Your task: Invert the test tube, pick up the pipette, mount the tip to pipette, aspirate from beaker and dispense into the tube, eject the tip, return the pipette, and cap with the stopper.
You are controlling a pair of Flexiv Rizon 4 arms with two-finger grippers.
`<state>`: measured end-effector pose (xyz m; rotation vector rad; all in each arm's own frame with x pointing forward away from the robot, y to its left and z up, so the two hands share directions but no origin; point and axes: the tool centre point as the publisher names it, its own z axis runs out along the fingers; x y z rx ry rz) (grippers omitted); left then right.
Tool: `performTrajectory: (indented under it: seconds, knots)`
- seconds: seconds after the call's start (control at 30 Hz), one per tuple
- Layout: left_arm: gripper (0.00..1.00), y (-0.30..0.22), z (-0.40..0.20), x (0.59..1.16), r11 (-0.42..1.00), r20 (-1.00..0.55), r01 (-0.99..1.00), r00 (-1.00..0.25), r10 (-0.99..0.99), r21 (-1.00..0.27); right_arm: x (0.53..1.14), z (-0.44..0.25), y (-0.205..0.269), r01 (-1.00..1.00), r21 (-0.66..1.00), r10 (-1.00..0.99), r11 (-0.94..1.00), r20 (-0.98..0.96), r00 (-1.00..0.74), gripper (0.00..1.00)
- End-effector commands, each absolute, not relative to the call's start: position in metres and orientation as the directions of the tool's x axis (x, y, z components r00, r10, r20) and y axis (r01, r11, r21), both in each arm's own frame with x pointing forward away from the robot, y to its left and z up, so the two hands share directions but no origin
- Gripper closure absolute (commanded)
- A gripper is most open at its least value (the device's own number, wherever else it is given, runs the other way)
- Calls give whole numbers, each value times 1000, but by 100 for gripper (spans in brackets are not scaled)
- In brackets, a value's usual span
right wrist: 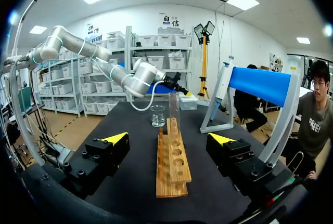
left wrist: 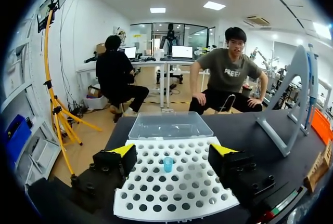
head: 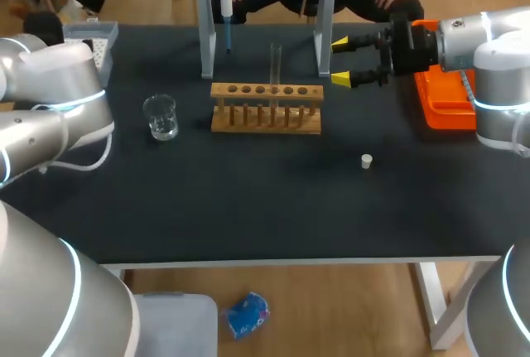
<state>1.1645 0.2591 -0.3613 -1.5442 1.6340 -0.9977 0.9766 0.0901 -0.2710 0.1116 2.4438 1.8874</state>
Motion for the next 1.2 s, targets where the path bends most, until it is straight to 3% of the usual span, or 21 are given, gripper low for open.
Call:
performTrajectory:
  seconds: [0.03, 0.57, 0.73, 0.83, 0.9, 1.2]
  knots:
    - [51, 260, -361, 1168, 7, 34, -491, -75, -997, -871, 976, -271, 90, 25, 967, 88, 252, 3, -996, 0]
    - [54, 261, -363, 1166, 13, 26, -501, -71, -997, -865, 976, -271, 90, 25, 967, 88, 252, 3, -996, 0]
    - [70, 261, -364, 1165, 15, 24, -504, -72, -997, -864, 976, -271, 90, 25, 967, 88, 252, 3, -996, 0]
    - [92, 262, -365, 1165, 17, 23, -504, -72, -997, -864, 976, -271, 90, 25, 967, 88, 252, 3, -996, 0]
    - [100, 262, -364, 1165, 19, 20, -505, -72, -997, -863, 976, -271, 90, 25, 967, 88, 252, 3, -996, 0]
    - [100, 263, -363, 1163, 23, 16, -505, -72, -997, -863, 976, -271, 90, 25, 967, 88, 252, 3, -996, 0]
